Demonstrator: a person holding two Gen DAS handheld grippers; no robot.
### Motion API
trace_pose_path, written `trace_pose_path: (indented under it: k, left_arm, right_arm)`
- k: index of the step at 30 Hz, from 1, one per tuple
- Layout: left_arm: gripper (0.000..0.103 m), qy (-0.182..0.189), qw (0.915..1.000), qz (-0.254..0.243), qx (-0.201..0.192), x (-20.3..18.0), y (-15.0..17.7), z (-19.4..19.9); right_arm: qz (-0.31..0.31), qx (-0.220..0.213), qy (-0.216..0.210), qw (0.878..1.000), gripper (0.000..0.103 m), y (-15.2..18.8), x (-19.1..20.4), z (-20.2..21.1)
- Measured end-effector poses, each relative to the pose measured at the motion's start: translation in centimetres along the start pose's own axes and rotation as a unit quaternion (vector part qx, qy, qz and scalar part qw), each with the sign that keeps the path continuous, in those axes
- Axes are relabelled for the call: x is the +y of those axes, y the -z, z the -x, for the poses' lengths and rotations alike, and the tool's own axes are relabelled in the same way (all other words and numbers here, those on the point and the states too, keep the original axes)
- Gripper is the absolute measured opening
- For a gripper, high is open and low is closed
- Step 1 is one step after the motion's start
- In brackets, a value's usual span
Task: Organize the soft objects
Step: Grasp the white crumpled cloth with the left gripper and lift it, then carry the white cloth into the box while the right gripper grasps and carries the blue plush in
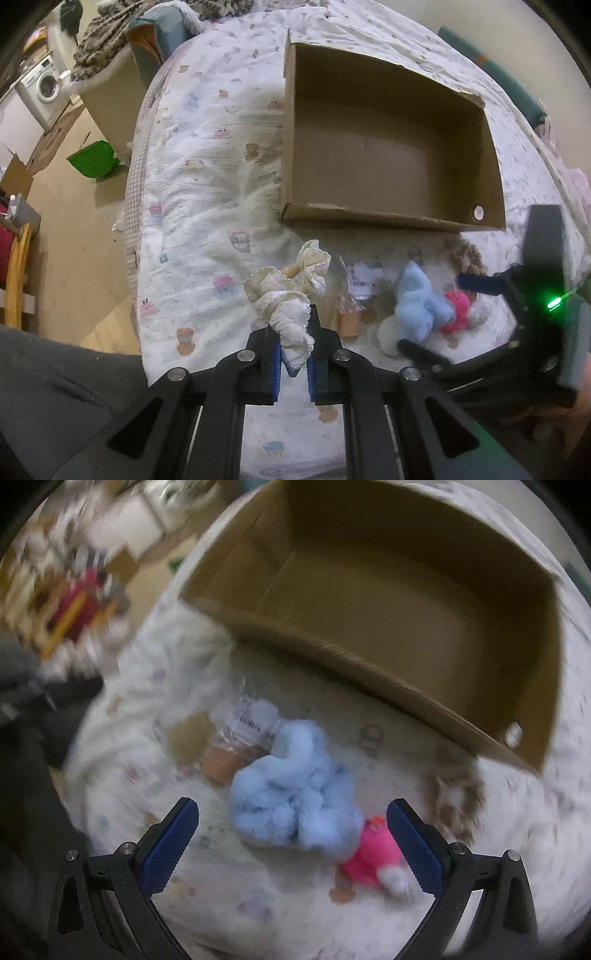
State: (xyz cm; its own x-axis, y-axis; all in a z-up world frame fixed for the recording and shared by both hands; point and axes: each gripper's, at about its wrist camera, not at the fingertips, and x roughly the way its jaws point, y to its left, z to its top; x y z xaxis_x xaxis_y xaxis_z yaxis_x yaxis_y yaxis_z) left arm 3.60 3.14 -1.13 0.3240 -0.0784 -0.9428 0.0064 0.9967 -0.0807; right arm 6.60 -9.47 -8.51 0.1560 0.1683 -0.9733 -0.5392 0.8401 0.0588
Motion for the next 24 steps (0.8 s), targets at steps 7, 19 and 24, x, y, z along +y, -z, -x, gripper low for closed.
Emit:
trace_pose_path:
  k: [7,19,24]
  left_arm:
    - [0.010,0.013,0.9997,0.019,0.007,0.8,-0.5,-1.4]
    - [0.010,0.023,0.9995,0.008,-0.020,0.0,-1.2,0.4]
    - [0.010,0.021,0.9990,0.002,-0.040,-0.5,-2.3,1.6]
  right_arm:
    - [0.038,0.073,0.010,0.997,0.077,-0.8,2.7,-5.1]
    - [-0.025,0.004,-0.060,0.998,0.011,-0.4,2.7,-0.4]
    - [-0.063,-0.064,-0.076,0.993,0.011,0.8,0.2,4.8]
